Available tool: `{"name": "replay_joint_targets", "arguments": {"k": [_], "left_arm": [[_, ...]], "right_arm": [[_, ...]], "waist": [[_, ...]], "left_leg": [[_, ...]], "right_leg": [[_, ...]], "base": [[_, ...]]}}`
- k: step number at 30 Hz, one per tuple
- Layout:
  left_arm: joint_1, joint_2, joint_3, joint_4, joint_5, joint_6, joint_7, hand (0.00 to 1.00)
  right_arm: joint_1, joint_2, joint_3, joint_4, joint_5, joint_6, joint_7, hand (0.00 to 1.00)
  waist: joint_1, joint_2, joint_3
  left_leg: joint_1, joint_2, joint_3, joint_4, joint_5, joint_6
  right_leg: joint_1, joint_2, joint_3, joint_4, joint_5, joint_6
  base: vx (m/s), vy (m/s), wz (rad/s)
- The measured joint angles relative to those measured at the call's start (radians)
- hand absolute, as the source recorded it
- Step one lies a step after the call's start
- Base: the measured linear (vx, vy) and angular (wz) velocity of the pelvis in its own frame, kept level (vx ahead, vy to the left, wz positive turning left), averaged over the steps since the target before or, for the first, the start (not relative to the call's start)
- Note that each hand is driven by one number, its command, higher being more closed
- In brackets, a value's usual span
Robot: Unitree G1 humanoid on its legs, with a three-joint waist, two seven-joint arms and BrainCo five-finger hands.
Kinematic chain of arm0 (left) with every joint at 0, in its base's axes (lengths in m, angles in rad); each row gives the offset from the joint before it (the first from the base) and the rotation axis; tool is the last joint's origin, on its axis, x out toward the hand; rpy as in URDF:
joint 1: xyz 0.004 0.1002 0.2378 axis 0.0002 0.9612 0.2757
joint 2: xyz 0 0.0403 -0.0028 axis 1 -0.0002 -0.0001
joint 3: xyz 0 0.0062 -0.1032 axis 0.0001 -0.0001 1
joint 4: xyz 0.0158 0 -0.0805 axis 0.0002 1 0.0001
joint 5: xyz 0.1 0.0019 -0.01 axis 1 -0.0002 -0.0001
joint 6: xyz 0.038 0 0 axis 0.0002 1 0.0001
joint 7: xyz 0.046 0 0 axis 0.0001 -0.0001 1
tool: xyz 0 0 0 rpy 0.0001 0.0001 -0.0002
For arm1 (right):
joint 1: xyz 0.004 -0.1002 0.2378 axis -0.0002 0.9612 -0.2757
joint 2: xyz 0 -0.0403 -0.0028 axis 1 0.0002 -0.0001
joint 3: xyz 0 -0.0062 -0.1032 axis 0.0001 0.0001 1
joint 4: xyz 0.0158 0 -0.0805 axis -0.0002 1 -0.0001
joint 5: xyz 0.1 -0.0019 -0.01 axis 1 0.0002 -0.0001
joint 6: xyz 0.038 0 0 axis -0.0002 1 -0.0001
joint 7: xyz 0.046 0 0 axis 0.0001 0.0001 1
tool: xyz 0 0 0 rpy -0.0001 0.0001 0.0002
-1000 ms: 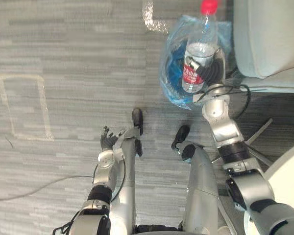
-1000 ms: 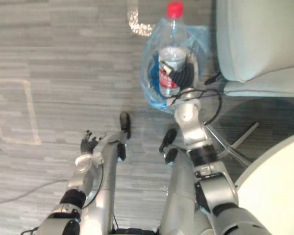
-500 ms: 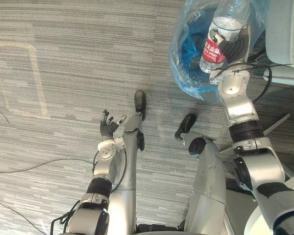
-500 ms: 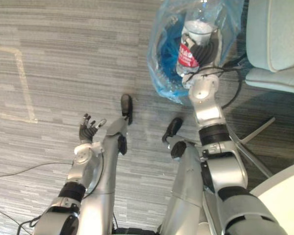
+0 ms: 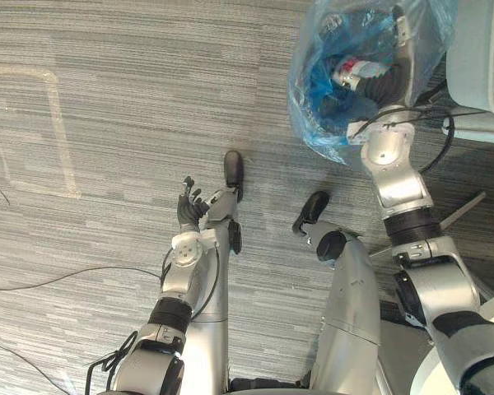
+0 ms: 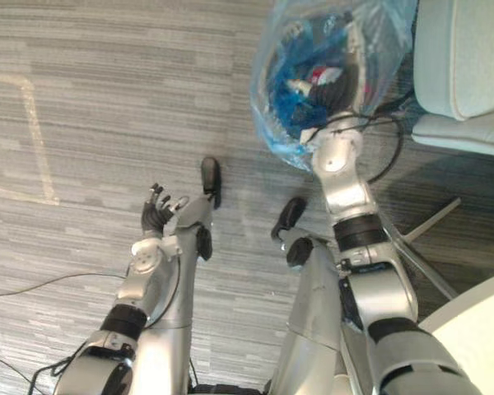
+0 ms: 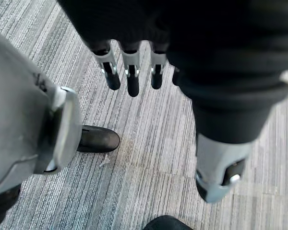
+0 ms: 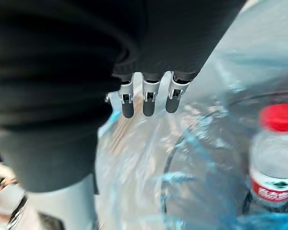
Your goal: Gather rubbish on tea table into small bin, then transfer packed bag to large trash can.
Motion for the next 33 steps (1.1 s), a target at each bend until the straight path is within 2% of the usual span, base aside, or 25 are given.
{"name": "replay_joint_targets", "arguments": {"k": [14, 18, 28, 29, 33], "left_arm": [[0.000, 0.002, 0.000, 0.044, 0.040, 0.005, 0.000, 0.00], [0.001, 0.007, 0.000, 0.063, 0.040, 0.006, 0.000, 0.00], [0.000, 0.000, -0.006, 0.073, 0.036, -0.001, 0.003, 0.00], [0.000, -0.001, -0.008, 0.072, 0.036, -0.002, 0.003, 0.00], [0.000, -0.003, -0.012, 0.071, 0.035, -0.006, 0.003, 0.00]], "right_arm": [[0.144, 0.063, 0.085, -0.009, -0.163, 0.002, 0.072, 0.00], [0.147, 0.096, 0.084, 0.069, -0.196, 0.009, 0.079, 0.00], [0.053, 0.098, 0.067, 0.272, -0.189, 0.029, 0.076, 0.00], [0.038, 0.098, 0.063, 0.296, -0.182, 0.030, 0.075, 1.00], [0.002, 0.098, 0.060, 0.354, -0.160, 0.033, 0.075, 1.00]], "waist": [[-0.013, -0.007, -0.024], [-0.016, -0.030, -0.047], [-0.016, -0.030, -0.047], [-0.015, -0.030, -0.047], [-0.013, -0.030, -0.047]], "left_leg": [[0.014, 0.021, 0.002, 0.000, 0.001, 0.000], [0.016, 0.028, 0.001, -0.020, 0.006, -0.007], [0.025, 0.020, -0.011, -0.081, 0.036, -0.016], [0.025, 0.019, -0.015, -0.086, 0.038, -0.018], [0.023, 0.016, -0.016, -0.089, 0.038, -0.018]], "right_leg": [[0.018, 0.023, -0.002, -0.025, 0.010, -0.013], [0.019, 0.033, -0.008, -0.047, 0.016, -0.015], [0.020, 0.031, -0.028, -0.065, 0.018, -0.018], [0.020, 0.031, -0.031, -0.067, 0.018, -0.019], [0.017, 0.029, -0.031, -0.065, 0.014, -0.018]], "base": [[-0.08, 0.010, -0.06], [-0.06, 0.007, -0.05], [-0.05, -0.009, 0.07], [-0.05, -0.017, 0.07], [-0.05, -0.017, 0.04]]}}
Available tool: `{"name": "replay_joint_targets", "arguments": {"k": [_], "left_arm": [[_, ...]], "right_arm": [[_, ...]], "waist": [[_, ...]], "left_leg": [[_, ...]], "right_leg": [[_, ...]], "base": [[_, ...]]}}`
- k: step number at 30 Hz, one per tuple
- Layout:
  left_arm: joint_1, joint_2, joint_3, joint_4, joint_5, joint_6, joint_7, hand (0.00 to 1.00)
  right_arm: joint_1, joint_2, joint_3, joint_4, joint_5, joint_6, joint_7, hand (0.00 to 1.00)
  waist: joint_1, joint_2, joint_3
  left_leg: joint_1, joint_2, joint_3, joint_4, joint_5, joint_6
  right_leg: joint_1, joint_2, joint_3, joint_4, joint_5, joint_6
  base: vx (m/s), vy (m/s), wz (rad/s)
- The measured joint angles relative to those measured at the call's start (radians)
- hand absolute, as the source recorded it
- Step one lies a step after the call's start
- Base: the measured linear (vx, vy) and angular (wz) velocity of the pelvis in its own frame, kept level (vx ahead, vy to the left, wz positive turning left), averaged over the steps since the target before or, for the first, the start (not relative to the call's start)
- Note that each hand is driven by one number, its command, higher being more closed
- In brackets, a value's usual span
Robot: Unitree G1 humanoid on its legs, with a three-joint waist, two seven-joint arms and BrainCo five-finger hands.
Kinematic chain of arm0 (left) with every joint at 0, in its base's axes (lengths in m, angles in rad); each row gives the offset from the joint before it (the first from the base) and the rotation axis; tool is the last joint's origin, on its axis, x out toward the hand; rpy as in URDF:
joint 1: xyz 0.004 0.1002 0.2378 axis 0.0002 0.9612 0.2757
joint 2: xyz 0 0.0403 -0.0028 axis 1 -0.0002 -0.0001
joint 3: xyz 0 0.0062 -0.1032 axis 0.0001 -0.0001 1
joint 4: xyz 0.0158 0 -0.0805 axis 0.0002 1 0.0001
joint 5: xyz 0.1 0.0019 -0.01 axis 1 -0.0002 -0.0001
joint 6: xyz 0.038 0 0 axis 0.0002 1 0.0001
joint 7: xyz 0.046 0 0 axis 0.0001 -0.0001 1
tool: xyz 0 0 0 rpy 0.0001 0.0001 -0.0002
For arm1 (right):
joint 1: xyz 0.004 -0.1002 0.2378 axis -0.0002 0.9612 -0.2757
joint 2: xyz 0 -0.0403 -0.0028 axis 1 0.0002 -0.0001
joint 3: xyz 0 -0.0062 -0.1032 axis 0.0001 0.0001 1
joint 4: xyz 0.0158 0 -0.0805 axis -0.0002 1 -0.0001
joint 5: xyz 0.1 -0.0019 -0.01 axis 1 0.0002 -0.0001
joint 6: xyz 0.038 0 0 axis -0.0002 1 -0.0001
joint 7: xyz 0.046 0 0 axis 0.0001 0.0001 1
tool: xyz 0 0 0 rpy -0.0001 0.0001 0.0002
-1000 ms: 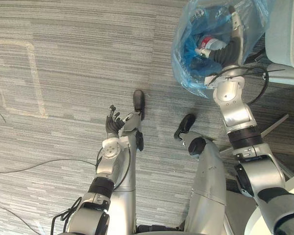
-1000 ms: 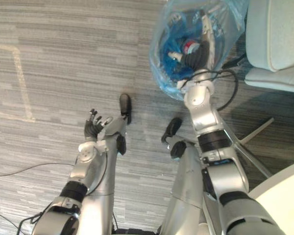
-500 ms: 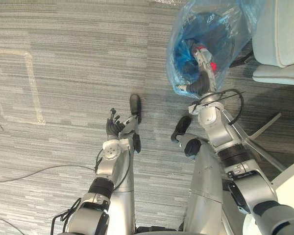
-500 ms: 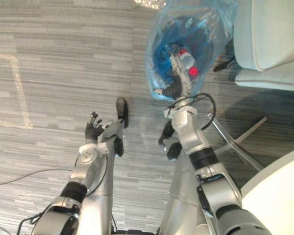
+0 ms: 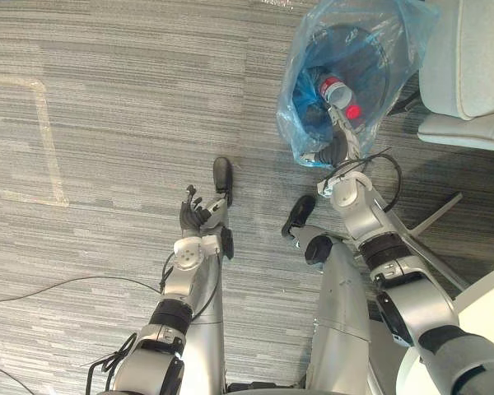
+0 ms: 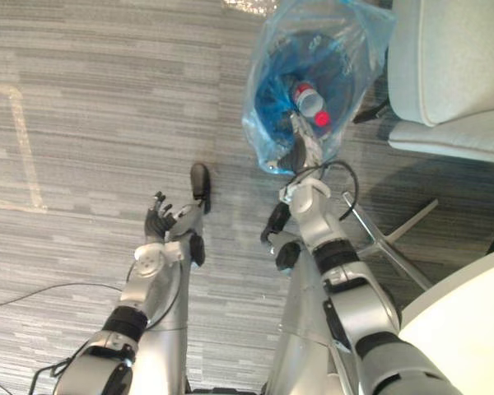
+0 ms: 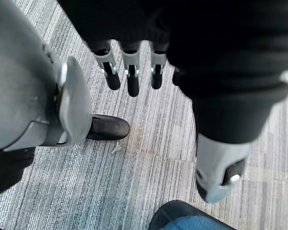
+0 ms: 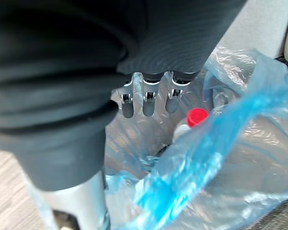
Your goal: Gather rubbish on tea table into small bin, then transfer packed bag to large trash can.
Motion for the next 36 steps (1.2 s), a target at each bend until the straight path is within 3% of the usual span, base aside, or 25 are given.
{"name": "replay_joint_targets", "arguments": {"k": [14, 21, 25, 28, 36], "left_arm": [[-0.007, -0.005, 0.000, -0.025, -0.028, 0.000, -0.001, 0.00], [-0.007, -0.003, 0.000, -0.028, -0.028, 0.007, -0.001, 0.00], [-0.007, -0.005, 0.001, -0.028, -0.027, 0.010, -0.005, 0.00], [0.011, -0.010, 0.002, -0.016, -0.024, 0.035, -0.025, 0.00], [0.077, -0.030, 0.009, -0.005, -0.014, 0.057, -0.043, 0.00]], "right_arm": [[-0.025, 0.006, -0.009, 0.003, 0.094, -0.001, 0.002, 1.00], [0.007, 0.031, -0.059, -0.092, 0.181, -0.013, 0.002, 1.00], [0.045, 0.054, -0.089, -0.158, 0.274, -0.028, 0.006, 1.00], [0.101, 0.098, -0.119, -0.208, 0.429, -0.062, 0.032, 1.00], [0.221, 0.166, -0.139, -0.316, 0.578, -0.102, 0.073, 1.00]], "waist": [[0.010, 0.000, 0.000], [0.012, 0.001, 0.000], [0.013, 0.001, 0.000], [0.013, 0.001, 0.000], [0.013, 0.001, 0.000]], "left_leg": [[-0.027, 0.003, -0.008, 0.043, -0.013, -0.001], [-0.027, 0.007, -0.006, 0.058, -0.013, -0.001], [-0.015, 0.010, -0.006, 0.061, -0.007, 0.000], [0.032, 0.018, -0.006, 0.054, -0.015, -0.004], [0.172, 0.028, 0.023, -0.036, 0.006, -0.009]], "right_leg": [[-0.018, 0.000, 0.002, 0.029, -0.011, 0.001], [-0.017, 0.002, 0.006, 0.037, -0.011, 0.001], [-0.005, 0.004, 0.006, 0.040, -0.011, 0.001], [0.041, 0.013, 0.005, 0.027, -0.009, -0.002], [0.163, 0.024, -0.001, -0.037, -0.007, 0.002]], "base": [[-0.05, -0.013, 0.00], [-0.06, -0.008, -0.03], [-0.06, -0.016, -0.02], [-0.06, -0.015, -0.06], [-0.05, -0.013, -0.02]]}}
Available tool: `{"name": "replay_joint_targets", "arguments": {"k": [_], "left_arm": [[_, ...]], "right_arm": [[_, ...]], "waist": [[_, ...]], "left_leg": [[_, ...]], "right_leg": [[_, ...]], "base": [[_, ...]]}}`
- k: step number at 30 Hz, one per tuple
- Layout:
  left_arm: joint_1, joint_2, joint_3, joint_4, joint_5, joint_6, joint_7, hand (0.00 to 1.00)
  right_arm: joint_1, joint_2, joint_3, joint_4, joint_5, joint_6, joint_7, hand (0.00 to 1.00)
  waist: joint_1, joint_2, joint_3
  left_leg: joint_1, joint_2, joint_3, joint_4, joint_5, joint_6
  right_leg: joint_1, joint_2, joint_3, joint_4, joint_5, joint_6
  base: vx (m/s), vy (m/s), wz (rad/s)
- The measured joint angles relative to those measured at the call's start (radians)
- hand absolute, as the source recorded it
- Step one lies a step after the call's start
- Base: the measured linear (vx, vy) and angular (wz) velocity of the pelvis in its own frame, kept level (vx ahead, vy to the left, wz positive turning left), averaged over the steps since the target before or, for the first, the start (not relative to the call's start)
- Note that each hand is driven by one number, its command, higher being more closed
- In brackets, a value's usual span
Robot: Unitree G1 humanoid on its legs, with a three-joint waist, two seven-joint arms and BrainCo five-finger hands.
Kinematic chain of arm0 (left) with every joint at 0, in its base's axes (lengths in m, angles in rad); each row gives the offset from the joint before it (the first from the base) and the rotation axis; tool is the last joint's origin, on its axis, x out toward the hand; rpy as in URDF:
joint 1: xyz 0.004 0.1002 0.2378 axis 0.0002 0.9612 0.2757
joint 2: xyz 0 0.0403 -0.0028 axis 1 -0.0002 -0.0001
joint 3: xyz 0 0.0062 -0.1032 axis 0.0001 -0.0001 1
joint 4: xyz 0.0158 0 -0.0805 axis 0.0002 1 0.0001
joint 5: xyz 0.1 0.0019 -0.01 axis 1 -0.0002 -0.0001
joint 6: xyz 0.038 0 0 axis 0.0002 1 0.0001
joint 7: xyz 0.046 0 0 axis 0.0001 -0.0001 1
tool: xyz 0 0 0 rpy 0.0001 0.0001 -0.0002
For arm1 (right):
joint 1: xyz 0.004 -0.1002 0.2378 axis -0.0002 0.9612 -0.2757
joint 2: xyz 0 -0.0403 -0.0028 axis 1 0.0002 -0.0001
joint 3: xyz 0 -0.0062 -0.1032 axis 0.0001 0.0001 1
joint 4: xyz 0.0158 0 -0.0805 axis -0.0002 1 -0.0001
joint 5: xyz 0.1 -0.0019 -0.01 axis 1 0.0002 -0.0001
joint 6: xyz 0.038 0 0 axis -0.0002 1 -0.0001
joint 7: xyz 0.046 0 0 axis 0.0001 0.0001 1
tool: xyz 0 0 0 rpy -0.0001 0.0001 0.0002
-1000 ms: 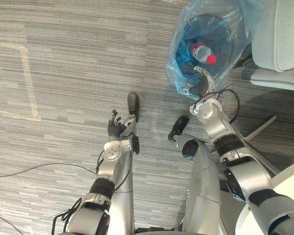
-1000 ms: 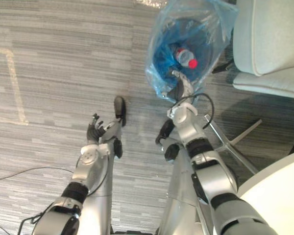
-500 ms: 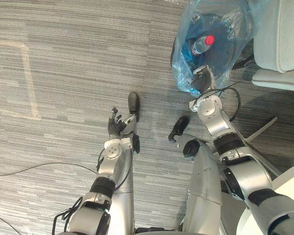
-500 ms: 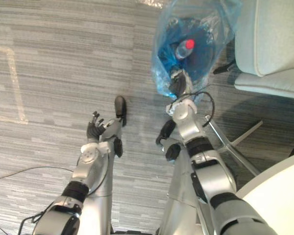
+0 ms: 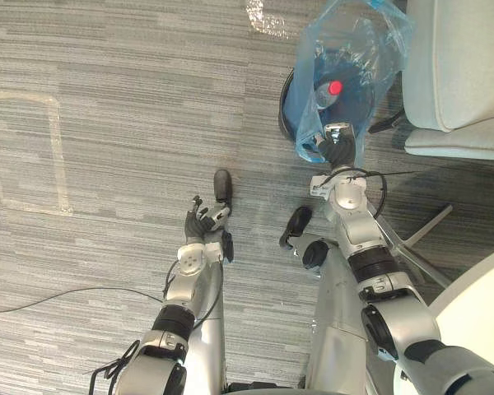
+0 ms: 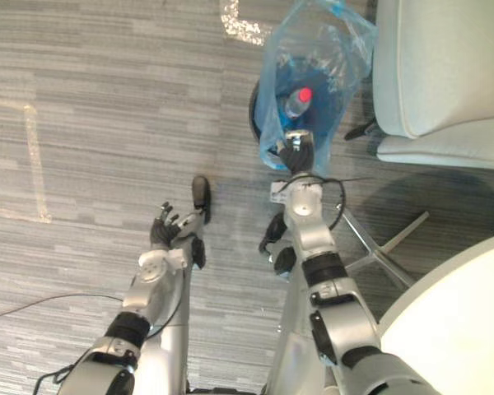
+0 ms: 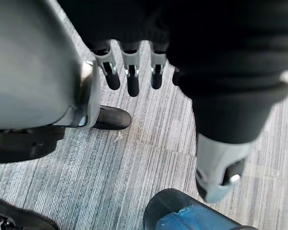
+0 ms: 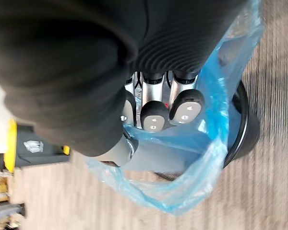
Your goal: Gather rubbish on tea table into small bin, then transfer packed bag to large trash can.
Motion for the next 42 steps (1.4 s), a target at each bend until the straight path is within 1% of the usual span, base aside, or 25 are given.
{"name": "replay_joint_targets", "arguments": {"k": [1, 3, 7, 8, 10, 12, 13, 15, 16, 18, 19, 22, 26, 28, 32, 33, 35, 37, 39, 40, 42], "left_arm": [[0.011, -0.003, -0.001, 0.001, 0.011, 0.010, -0.001, 0.00], [0.023, -0.009, -0.002, 0.001, 0.020, 0.013, -0.003, 0.00], [0.052, -0.010, -0.010, 0.008, 0.036, 0.017, -0.010, 0.00], [0.057, -0.010, -0.010, 0.007, 0.038, 0.017, -0.011, 0.00], [0.071, -0.010, -0.009, 0.009, 0.039, 0.018, -0.020, 0.00], [0.097, -0.011, -0.009, 0.018, 0.051, 0.019, -0.030, 0.00], [0.103, -0.011, -0.009, 0.019, 0.058, 0.019, -0.031, 0.00], [0.132, -0.012, -0.009, 0.028, 0.060, 0.020, -0.036, 0.00], [0.140, -0.012, -0.009, 0.029, 0.060, 0.021, -0.042, 0.00], [0.177, -0.012, -0.009, 0.049, 0.076, 0.024, -0.050, 0.00], [0.187, -0.012, -0.008, 0.050, 0.077, 0.026, -0.051, 0.00], [0.241, -0.011, -0.009, 0.072, 0.085, 0.038, -0.070, 0.00], [0.277, -0.013, -0.015, 0.100, 0.098, 0.046, -0.081, 0.00], [0.295, -0.011, -0.041, 0.122, 0.099, 0.055, -0.092, 0.00], [0.302, -0.009, -0.041, 0.176, 0.117, 0.057, -0.112, 0.00], [0.305, -0.008, -0.041, 0.184, 0.118, 0.058, -0.113, 0.00], [0.310, -0.003, -0.042, 0.183, 0.133, 0.058, -0.118, 0.00], [0.313, 0.008, -0.051, 0.178, 0.147, 0.058, -0.131, 0.00], [0.331, 0.027, -0.073, 0.120, 0.156, 0.059, -0.133, 0.00], [0.345, 0.038, -0.086, 0.059, 0.157, 0.058, -0.139, 0.00], [0.363, 0.045, -0.098, -0.012, 0.162, 0.057, -0.152, 0.00]], "right_arm": [[0.016, 0.018, -0.001, -0.013, 0.017, -0.001, 0.006, 1.00], [0.043, 0.026, -0.002, -0.030, 0.024, -0.001, 0.009, 1.00], [0.112, 0.059, 0.000, -0.055, 0.061, -0.002, 0.033, 1.00], [0.125, 0.064, 0.000, -0.064, 0.062, -0.002, 0.035, 1.00], [0.162, 0.066, 0.007, -0.090, 0.066, -0.002, 0.044, 1.00], [0.225, 0.068, 0.018, -0.116, 0.076, -0.001, 0.051, 1.00], [0.235, 0.069, 0.020, -0.118, 0.077, -0.001, 0.056, 1.00], [0.303, 0.067, 0.022, -0.156, 0.095, 0.000, 0.074, 1.00], [0.318, 0.068, 0.025, -0.162, 0.095, 0.000, 0.077, 1.00], [0.395, 0.080, 0.028, -0.192, 0.096, 0.000, 0.091, 1.00], [0.405, 0.084, 0.029, -0.193, 0.096, 0.000, 0.097, 1.00], [0.487, 0.103, 0.047, -0.232, 0.096, 0.001, 0.122, 1.00], [0.557, 0.105, 0.047, -0.280, 0.097, 0.002, 0.158, 1.00], [0.602, 0.105, 0.043, -0.294, 0.103, 0.003, 0.176, 1.00], [0.630, 0.104, 0.040, -0.290, 0.106, 0.006, 0.210, 1.00], [0.629, 0.104, 0.035, -0.281, 0.118, 0.006, 0.226, 1.00], [0.625, 0.103, 0.029, -0.263, 0.136, 0.008, 0.245, 1.00], [0.626, 0.103, 0.026, -0.263, 0.143, 0.014, 0.265, 1.00], [0.623, 0.103, 0.025, -0.263, 0.148, 0.016, 0.284, 1.00], [0.621, 0.100, 0.025, -0.264, 0.164, 0.016, 0.296, 1.00], [0.621, 0.092, 0.025, -0.265, 0.176, 0.016, 0.311, 1.00]], "waist": [[0.000, 0.000, 0.000], [0.000, 0.000, 0.000], [0.001, 0.000, -0.001], [0.001, -0.001, -0.001], [0.000, -0.001, -0.001], [-0.002, 0.000, -0.005], [-0.002, -0.001, -0.011], [-0.005, -0.003, -0.026], [-0.006, -0.004, -0.033], [-0.008, -0.010, -0.068], [-0.010, -0.013, -0.073], [-0.024, -0.021, -0.120], [-0.027, -0.028, -0.167], [-0.029, -0.027, -0.206], [-0.034, -0.026, -0.239], [-0.037, -0.026, -0.255], [-0.038, -0.025, -0.263], [-0.040, -0.023, -0.272], [-0.042, -0.023, -0.282], [-0.044, -0.019, -0.288], [-0.047, -0.012, -0.303]], "left_leg": [[0.030, 0.000, 0.000, -0.018, 0.004, 0.000], [0.069, 0.000, -0.001, -0.037, 0.007, -0.002], [0.186, -0.003, 0.003, -0.092, 0.012, -0.005], [0.199, -0.004, 0.005, -0.099, 0.014, -0.003], [0.243, -0.005, 0.008, -0.119, 0.016, -0.001], [0.329, -0.008, 0.008, -0.159, 0.019, -0.004], [0.338, -0.008, 0.008, -0.164, 0.019, -0.004], [0.409, -0.010, 0.009, -0.195, 0.019, -0.004], [0.423, -0.010, 0.009, -0.204, 0.019, -0.004], [0.495, -0.012, 0.017, -0.246, 0.019, -0.004], [0.512, -0.012, 0.020, -0.254, 0.019, -0.004], [0.609, -0.013, 0.029, -0.308, 0.019, -0.004], [0.702, -0.013, 0.048, -0.368, 0.021, -0.007], [0.760, -0.013, 0.053, -0.421, 0.030, -0.012], [0.834, -0.013, 0.052, -0.482, 0.045, -0.016], [0.844, -0.013, 0.052, -0.489, 0.046, -0.016], [0.876, -0.013, 0.052, -0.506, 0.046, -0.015], [0.910, -0.016, 0.053, -0.520, 0.047, -0.015], [0.935, -0.021, 0.053, -0.527, 0.047, -0.015], [0.957, -0.027, 0.054, -0.543, 0.049, -0.012], [0.977, -0.030, 0.057, -0.558, 0.055, -0.009]], "right_leg": [[0.032, 0.002, -0.006, -0.017, 0.008, -0.008], [0.072, 0.007, -0.011, -0.039, 0.015, -0.009], [0.189, 0.015, -0.018, -0.095, 0.018, -0.004], [0.199, 0.015, -0.018, -0.100, 0.018, -0.004], [0.242, 0.017, -0.020, -0.119, 0.018, -0.003], [0.329, 0.024, -0.027, -0.162, 0.021, 0.003], [0.339, 0.026, -0.027, -0.168, 0.021, 0.004], [0.416, 0.032, -0.035, -0.209, 0.025, 0.010], [0.429, 0.033, -0.037, -0.219, 0.026, 0.012], [0.499, 0.040, -0.038, -0.263, 0.031, 0.021], [0.513, 0.042, -0.036, -0.270, 0.033, 0.023], [0.607, 0.053, -0.037, -0.331, 0.039, 0.033], [0.687, 0.064, -0.029, -0.389, 0.048, 0.043], [0.738, 0.079, -0.024, -0.442, 0.061, 0.051], [0.818, 0.102, -0.021, -0.523, 0.089, 0.062], [0.837, 0.110, -0.021, -0.552, 0.101, 0.066], [0.887, 0.121, -0.019, -0.608, 0.124, 0.071], [0.929, 0.126, -0.017, -0.650, 0.142, 0.077], [0.963, 0.132, -0.009, -0.686, 0.159, 0.082], [0.978, 0.132, -0.004, -0.695, 0.163, 0.086], [0.994, 0.133, 0.003, -0.714, 0.176, 0.088]], "base": [[0.00, 0.000, 0.00], [0.00, -0.002, 0.03], [0.01, -0.002, 0.00], [0.04, -0.009, -0.03], [0.06, -0.017, 0.00], [0.06, -0.026, 0.02], [0.07, -0.022, -0.01], [0.07, -0.015, 0.00], [0.07, -0.017, -0.01], [0.08, -0.022, -0.05], [0.09, -0.025, -0.09], [0.10, -0.020, -0.06], [0.10, -0.009, -0.12], [0.13, 0.004, -0.11], [0.11, 0.014, -0.08], [0.09, 0.014, -0.03], [0.08, 0.019, -0.04], [0.05, 0.018, -0.07], [0.01, 0.028, -0.10], [-0.01, 0.027, -0.08], [-0.03, 0.037, -0.10]]}}
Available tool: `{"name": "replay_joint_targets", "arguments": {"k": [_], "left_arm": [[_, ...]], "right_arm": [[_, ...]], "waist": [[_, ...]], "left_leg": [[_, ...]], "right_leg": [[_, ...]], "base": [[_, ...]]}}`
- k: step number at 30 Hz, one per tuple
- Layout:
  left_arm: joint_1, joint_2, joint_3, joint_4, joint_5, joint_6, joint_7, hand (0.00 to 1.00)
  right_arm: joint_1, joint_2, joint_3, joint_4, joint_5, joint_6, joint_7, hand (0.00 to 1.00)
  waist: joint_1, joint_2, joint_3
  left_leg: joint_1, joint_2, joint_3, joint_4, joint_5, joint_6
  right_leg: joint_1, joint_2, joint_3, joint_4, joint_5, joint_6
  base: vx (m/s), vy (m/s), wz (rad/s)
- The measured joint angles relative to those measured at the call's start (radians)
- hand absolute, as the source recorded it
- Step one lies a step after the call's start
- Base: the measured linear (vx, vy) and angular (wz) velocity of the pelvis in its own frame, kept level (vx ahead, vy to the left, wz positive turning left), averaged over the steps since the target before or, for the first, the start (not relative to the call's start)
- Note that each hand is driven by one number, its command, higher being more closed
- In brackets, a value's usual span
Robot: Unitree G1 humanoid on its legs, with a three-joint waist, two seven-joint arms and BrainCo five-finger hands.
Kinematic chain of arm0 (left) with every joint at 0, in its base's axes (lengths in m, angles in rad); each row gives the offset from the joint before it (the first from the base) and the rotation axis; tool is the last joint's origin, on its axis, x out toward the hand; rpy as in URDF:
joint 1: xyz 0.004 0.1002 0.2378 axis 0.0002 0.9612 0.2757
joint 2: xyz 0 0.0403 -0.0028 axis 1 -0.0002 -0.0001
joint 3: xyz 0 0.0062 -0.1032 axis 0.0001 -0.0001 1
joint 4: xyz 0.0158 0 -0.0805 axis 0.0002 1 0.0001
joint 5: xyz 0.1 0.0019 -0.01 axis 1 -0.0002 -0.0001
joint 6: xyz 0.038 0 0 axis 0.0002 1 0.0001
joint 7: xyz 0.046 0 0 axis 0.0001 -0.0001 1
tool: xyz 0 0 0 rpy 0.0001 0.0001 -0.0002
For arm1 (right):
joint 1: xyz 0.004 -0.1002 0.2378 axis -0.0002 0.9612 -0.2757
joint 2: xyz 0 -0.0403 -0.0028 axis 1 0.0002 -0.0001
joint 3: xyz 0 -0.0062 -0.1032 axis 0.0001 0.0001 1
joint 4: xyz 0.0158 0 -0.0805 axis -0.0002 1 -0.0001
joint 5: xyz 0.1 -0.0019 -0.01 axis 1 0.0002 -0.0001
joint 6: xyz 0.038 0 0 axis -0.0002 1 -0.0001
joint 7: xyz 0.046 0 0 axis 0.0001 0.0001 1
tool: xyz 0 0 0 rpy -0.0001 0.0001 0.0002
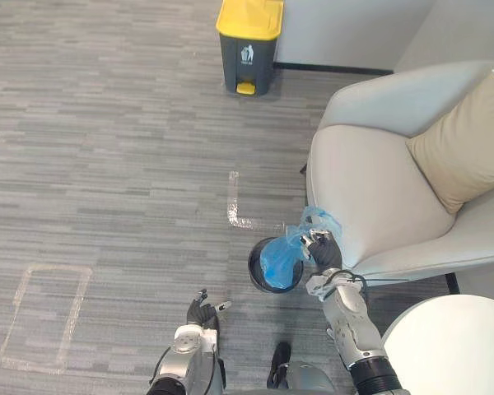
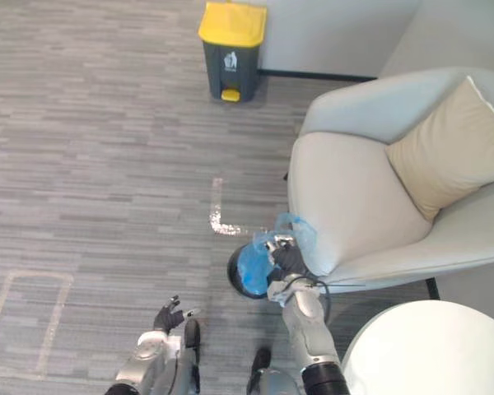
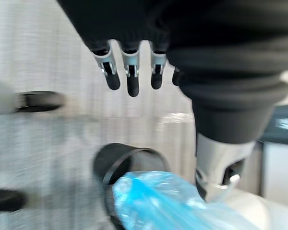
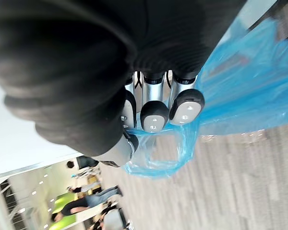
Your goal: Gather rubbish on tea table into small bin, then transfer packed bag to large trash can.
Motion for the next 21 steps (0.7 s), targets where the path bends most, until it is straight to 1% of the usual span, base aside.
{"name": "replay_joint_targets", "arguments": {"k": [2, 4, 6, 7, 9, 10, 12, 13, 16, 21], "left_arm": [[0.014, 0.009, -0.024, -0.062, 0.014, -0.001, -0.004, 0.00], [0.028, 0.026, -0.057, -0.167, 0.033, -0.006, -0.010, 0.00], [0.034, 0.031, -0.067, -0.209, 0.037, -0.012, -0.020, 0.00], [0.035, 0.033, -0.073, -0.235, 0.054, -0.020, -0.025, 0.00], [0.035, 0.045, -0.087, -0.277, 0.056, -0.026, -0.025, 0.00], [0.035, 0.063, -0.100, -0.313, 0.073, -0.029, -0.027, 0.00], [0.035, 0.081, -0.106, -0.346, 0.085, -0.041, -0.026, 0.00], [0.034, 0.096, -0.111, -0.367, 0.103, -0.047, -0.026, 0.00], [0.030, 0.129, -0.115, -0.401, 0.143, -0.050, -0.027, 0.00], [-0.009, 0.163, -0.158, -0.421, 0.197, -0.069, -0.027, 0.00]], "right_arm": [[0.000, -0.007, 0.001, -0.001, 0.007, 0.000, 0.008, 1.00], [-0.005, -0.035, 0.010, -0.003, 0.025, 0.001, 0.026, 1.00], [-0.006, -0.054, 0.017, -0.016, 0.037, 0.002, 0.036, 1.00], [-0.006, -0.074, 0.027, -0.046, 0.038, 0.003, 0.045, 1.00], [-0.007, -0.094, 0.039, -0.091, 0.041, 0.003, 0.051, 1.00], [-0.008, -0.111, 0.050, -0.117, 0.056, 0.003, 0.066, 1.00], [-0.011, -0.124, 0.059, -0.130, 0.071, 0.003, 0.079, 1.00], [-0.017, -0.134, 0.066, -0.131, 0.090, 0.003, 0.088, 1.00], [-0.024, -0.160, 0.091, -0.145, 0.146, 0.006, 0.107, 1.00], [-0.066, -0.188, 0.127, -0.193, 0.216, 0.006, 0.129, 1.00]], "waist": [[-0.001, 0.007, -0.016], [-0.001, 0.010, -0.019], [-0.003, 0.010, -0.020], [-0.005, 0.014, -0.024], [-0.006, 0.017, -0.030], [-0.009, 0.020, -0.036], [-0.012, 0.023, -0.049], [-0.018, 0.025, -0.057], [-0.031, 0.023, -0.067], [-0.036, 0.020, -0.071]], "left_leg": [[0.004, -0.002, 0.002, -0.014, 0.008, 0.005], [0.030, -0.002, 0.009, -0.029, 0.015, 0.008], [0.048, -0.001, 0.012, -0.030, 0.013, 0.007], [0.054, 0.000, 0.013, -0.030, 0.003, -0.001], [0.054, 0.002, 0.013, -0.031, 0.003, -0.002], [0.055, 0.002, 0.013, -0.031, 0.003, -0.002], [0.055, 0.003, 0.014, -0.034, 0.003, -0.002], [0.056, 0.003, 0.015, -0.036, 0.003, -0.002], [0.067, 0.004, 0.017, -0.034, 0.004, -0.001], [0.068, 0.008, 0.025, -0.031, 0.008, 0.005]], "right_leg": [[-0.001, 0.000, 0.005, -0.007, 0.008, 0.001], [0.006, 0.000, 0.021, -0.012, 0.014, 0.003], [0.026, 0.000, 0.031, -0.028, 0.018, 0.005], [0.034, 0.000, 0.036, -0.038, 0.020, 0.008], [0.033, 0.002, 0.043, -0.043, 0.024, 0.013], [0.033, 0.004, 0.047, -0.048, 0.029, 0.012], [0.036, 0.007, 0.055, -0.063, 0.040, 0.012], [0.042, 0.009, 0.056, -0.077, 0.051, 0.007], [0.063, 0.014, 0.060, -0.105, 0.068, 0.002], [0.069, 0.023, 0.070, -0.124, 0.088, -0.005]], "base": [[-0.05, 0.036, -0.09], [-0.08, 0.039, -0.13], [-0.08, 0.035, -0.11], [-0.08, 0.041, -0.11], [-0.05, 0.026, -0.11], [-0.03, 0.015, -0.11], [-0.01, 0.008, -0.11], [0.01, 0.006, -0.08], [0.03, 0.004, -0.03], [0.04, -0.002, -0.07]]}}
